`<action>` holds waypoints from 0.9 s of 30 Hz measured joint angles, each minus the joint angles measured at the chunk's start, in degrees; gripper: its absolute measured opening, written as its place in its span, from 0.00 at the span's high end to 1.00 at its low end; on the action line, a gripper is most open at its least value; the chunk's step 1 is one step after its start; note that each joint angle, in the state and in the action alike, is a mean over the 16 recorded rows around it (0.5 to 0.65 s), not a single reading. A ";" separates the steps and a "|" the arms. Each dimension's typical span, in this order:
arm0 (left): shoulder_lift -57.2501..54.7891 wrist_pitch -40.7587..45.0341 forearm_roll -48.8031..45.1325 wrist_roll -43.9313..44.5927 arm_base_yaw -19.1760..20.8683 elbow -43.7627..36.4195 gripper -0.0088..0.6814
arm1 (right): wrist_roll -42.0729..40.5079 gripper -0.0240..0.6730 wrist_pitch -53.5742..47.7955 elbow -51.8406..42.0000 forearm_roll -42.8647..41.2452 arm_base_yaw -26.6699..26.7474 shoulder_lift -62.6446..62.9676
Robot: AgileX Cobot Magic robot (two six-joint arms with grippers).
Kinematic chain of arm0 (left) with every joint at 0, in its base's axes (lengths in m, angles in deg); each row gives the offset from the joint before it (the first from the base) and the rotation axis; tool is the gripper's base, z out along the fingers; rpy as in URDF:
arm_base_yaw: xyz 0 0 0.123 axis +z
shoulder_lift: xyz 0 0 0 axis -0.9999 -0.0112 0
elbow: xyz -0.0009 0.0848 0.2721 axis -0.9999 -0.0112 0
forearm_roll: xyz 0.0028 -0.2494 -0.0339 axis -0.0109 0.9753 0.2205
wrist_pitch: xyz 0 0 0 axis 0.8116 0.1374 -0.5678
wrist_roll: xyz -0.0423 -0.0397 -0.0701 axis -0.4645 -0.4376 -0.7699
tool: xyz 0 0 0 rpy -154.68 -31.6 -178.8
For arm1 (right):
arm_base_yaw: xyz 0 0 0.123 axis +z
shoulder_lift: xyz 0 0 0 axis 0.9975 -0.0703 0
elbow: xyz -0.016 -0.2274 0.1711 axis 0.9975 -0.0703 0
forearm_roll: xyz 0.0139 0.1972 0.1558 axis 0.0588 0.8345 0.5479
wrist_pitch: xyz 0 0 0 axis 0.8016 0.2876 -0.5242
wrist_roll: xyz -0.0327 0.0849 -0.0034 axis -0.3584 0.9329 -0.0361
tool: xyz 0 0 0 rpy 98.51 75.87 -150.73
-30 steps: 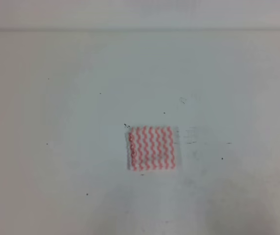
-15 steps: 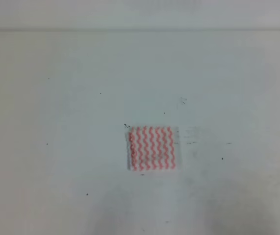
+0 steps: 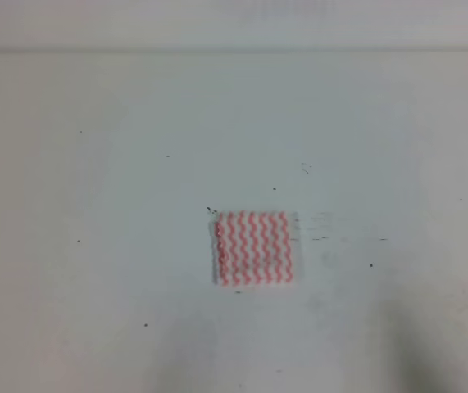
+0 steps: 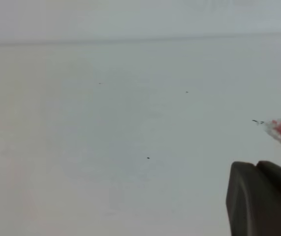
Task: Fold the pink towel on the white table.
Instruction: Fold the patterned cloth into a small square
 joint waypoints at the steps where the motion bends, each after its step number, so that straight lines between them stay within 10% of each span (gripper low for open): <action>1: -0.07 -0.09 0.10 0.00 0.00 0.02 1.00 | -0.39 0.99 -0.73 0.00 -0.19 -0.86 0.89; 27: -0.68 -0.64 0.83 0.01 -0.02 0.16 0.99 | -2.22 0.99 -13.03 -0.09 -2.15 -3.71 7.38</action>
